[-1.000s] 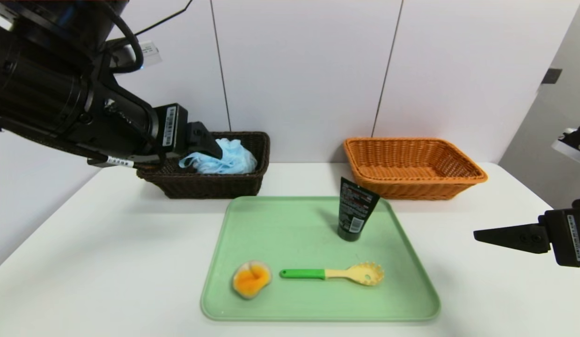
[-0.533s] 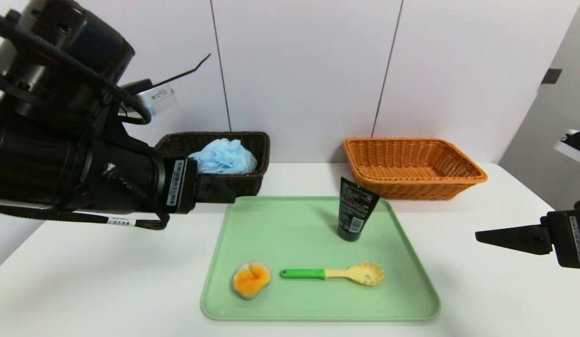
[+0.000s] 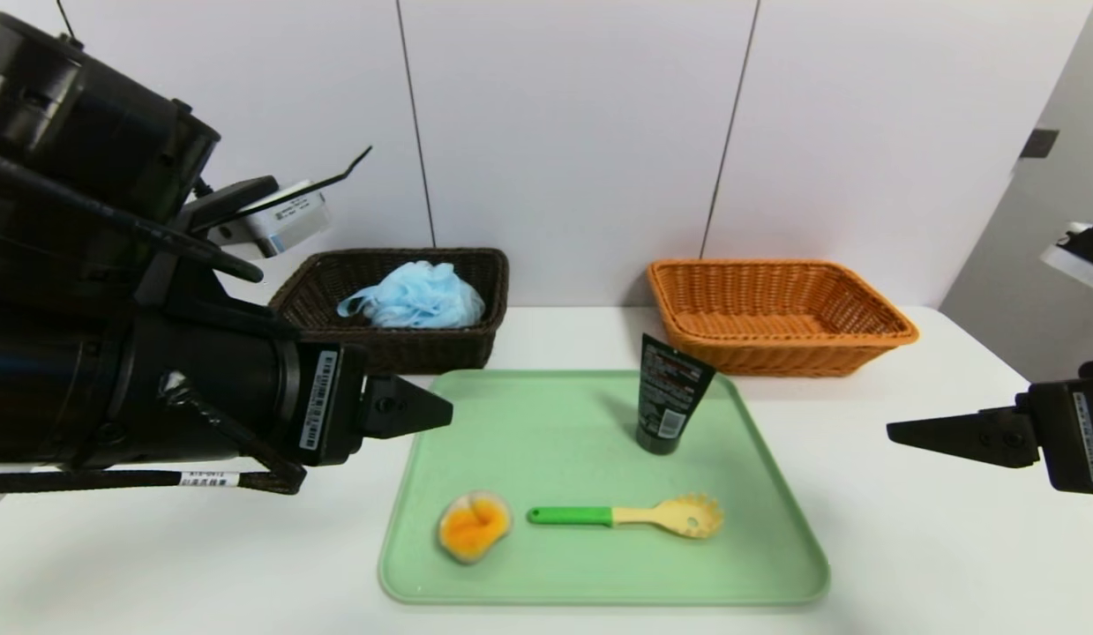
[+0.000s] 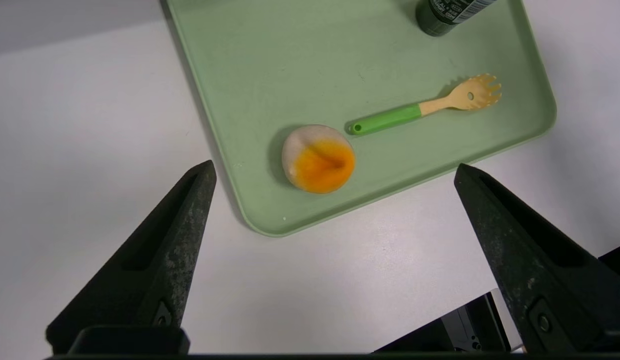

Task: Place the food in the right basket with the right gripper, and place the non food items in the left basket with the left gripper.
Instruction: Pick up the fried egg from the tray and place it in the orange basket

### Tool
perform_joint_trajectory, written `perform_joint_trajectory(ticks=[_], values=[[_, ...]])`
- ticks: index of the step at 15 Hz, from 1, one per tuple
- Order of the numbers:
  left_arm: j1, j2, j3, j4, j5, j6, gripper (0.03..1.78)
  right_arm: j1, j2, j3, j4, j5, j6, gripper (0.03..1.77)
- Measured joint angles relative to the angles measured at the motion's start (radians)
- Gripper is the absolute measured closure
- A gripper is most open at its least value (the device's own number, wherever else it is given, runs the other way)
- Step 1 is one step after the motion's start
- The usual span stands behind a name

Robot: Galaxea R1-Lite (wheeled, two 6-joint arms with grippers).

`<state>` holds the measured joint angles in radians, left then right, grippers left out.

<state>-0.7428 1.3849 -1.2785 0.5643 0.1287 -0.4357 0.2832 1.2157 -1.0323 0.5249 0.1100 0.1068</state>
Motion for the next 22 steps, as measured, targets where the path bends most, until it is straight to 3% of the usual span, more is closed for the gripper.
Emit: perform_joint_trajectory(ticks=[8,13,17,22], values=[[0.083,-0.071,0.061,0.011,0.015,-0.001,0.12,0.307,0.117,-0.13,-0.002,-0.006,0.004,0.1],[0.146,-0.1,0.065,0.046,0.016,-0.001,0.12,0.457,0.248,-0.244,-0.005,-0.024,-0.002,0.1],[0.175,-0.112,0.073,0.052,0.049,0.0,0.12,0.546,0.382,-0.344,-0.006,-0.046,-0.005,0.1],[0.206,-0.127,0.086,0.054,0.054,0.0,0.12,0.596,0.553,-0.439,-0.037,-0.041,-0.005,0.1]])
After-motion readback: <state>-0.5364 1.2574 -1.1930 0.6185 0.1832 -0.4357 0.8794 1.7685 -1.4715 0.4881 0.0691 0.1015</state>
